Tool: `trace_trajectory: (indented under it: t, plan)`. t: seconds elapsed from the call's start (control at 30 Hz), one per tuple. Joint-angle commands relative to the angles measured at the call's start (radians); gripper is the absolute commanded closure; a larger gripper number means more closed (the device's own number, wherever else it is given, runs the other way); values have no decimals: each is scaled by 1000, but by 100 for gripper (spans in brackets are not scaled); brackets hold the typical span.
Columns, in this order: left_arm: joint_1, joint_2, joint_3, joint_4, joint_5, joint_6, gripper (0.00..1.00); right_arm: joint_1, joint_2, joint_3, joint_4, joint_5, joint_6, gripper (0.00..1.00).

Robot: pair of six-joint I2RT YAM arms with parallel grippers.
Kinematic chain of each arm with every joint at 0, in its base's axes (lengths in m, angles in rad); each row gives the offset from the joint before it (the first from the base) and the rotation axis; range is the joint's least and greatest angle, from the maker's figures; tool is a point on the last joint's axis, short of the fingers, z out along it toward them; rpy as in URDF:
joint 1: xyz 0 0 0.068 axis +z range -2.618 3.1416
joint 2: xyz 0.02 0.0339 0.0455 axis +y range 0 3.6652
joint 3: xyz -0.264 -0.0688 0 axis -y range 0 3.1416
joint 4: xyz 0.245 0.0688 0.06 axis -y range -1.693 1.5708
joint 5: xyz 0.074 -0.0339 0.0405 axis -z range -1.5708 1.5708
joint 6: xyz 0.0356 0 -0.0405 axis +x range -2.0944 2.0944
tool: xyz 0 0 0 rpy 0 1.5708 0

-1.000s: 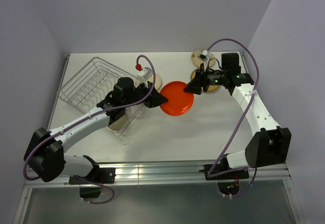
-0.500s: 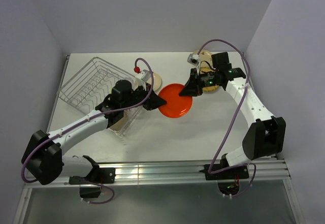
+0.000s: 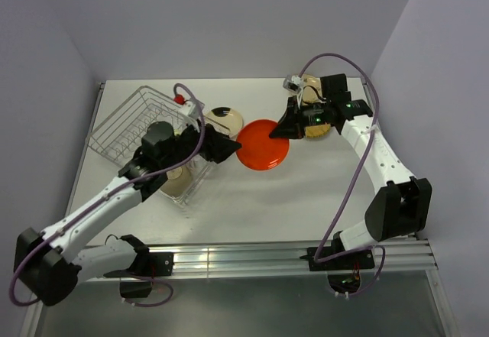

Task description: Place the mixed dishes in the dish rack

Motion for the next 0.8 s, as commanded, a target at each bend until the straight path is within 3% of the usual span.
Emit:
trace_trajectory:
  t: [0.0, 0.13, 0.27, 0.37, 0.5, 0.63, 0.77]
  plan:
    - [22, -144, 18, -107, -119, 65, 29, 16, -35, 96, 127, 20, 79, 100]
    - [32, -265, 79, -294, -296, 147, 21, 79, 1, 169, 208, 136, 163, 100]
    - [35, -356, 121, -419, -493, 175, 16, 205, 66, 300, 294, 418, 292, 100]
    - [34, -416, 121, -459, -560, 166, 16, 326, 147, 429, 336, 588, 354, 100]
    - [34, -507, 84, -457, -629, 145, 15, 464, 308, 592, 412, 957, 421, 100]
    - [34, -554, 66, -476, -681, 145, 14, 555, 477, 765, 494, 1169, 437, 100]
    - [34, -581, 82, -517, -744, 169, 14, 605, 670, 951, 593, 1270, 403, 100]
